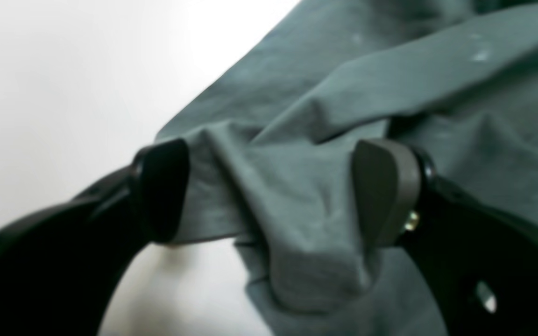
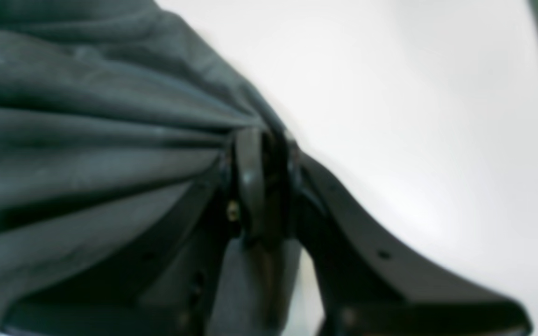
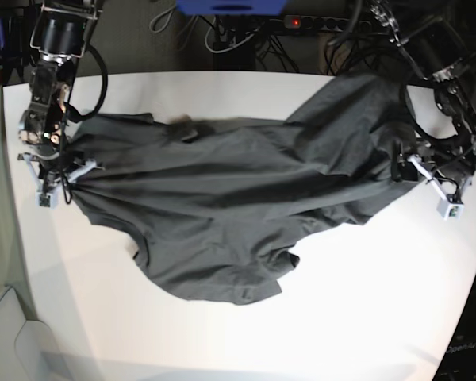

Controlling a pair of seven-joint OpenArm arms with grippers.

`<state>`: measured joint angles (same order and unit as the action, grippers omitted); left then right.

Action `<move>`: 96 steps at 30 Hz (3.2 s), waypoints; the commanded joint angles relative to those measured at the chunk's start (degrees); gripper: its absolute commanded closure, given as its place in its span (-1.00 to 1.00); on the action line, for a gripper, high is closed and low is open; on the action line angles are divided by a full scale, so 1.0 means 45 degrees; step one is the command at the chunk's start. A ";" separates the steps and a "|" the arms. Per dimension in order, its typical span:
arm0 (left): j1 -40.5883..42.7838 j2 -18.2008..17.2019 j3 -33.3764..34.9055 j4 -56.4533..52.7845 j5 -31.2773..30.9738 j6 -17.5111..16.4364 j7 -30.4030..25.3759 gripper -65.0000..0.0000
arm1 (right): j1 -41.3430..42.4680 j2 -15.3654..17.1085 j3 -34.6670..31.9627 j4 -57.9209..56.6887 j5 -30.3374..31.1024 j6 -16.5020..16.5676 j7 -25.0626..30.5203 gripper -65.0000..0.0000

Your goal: Layout the t-shirt on the table in an organized manner, then fold the t-shirt properly

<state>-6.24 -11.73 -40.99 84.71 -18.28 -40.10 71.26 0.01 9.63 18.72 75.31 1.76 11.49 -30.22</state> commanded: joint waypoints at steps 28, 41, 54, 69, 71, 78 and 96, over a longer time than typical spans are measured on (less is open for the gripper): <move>-0.0694 -0.0002 0.1285 -0.2423 -0.0147 0.0021 -0.2191 -0.64 | -0.1829 -0.0704 -0.4228 0.3240 -0.0381 -0.0276 -0.0875 0.83; -0.1983 -0.0334 0.1344 -0.3927 -0.0128 0.0021 -0.3402 0.66 | -0.1634 -0.0626 -0.4287 0.2498 -0.0381 -0.0276 -0.0875 0.82; -0.5265 -0.0608 0.1324 -0.5725 0.3584 0.0021 -0.5785 0.99 | -0.1790 -0.0606 -0.4268 0.2615 -0.0381 -0.0276 -0.0953 0.82; -0.7766 -0.0178 0.1324 -0.6037 0.6358 0.0021 -0.7465 0.99 | -0.1966 -0.0606 -0.4248 0.4628 -0.0381 -0.0257 -0.1012 0.82; -0.7746 -0.0178 0.1324 -0.6037 0.6358 0.0021 -0.7465 0.98 | -0.2161 -0.0411 -0.4248 0.4921 -0.0381 -0.0257 -0.1012 0.82; -0.7258 -0.0178 0.1305 -0.6018 0.6358 0.0021 -0.7465 0.62 | -0.2513 -0.0274 -0.4268 0.5311 -0.0381 -0.0257 -0.1012 0.82; -0.1260 -0.0159 0.2086 0.0976 0.3428 0.0021 -0.5004 -0.65 | -0.3040 -0.0293 -0.3681 0.5897 -0.0381 0.1267 -0.0992 0.82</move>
<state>-10.72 -11.29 -31.14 88.49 -3.07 -40.32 49.23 -14.11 7.86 1.91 100.77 -0.03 17.15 -35.92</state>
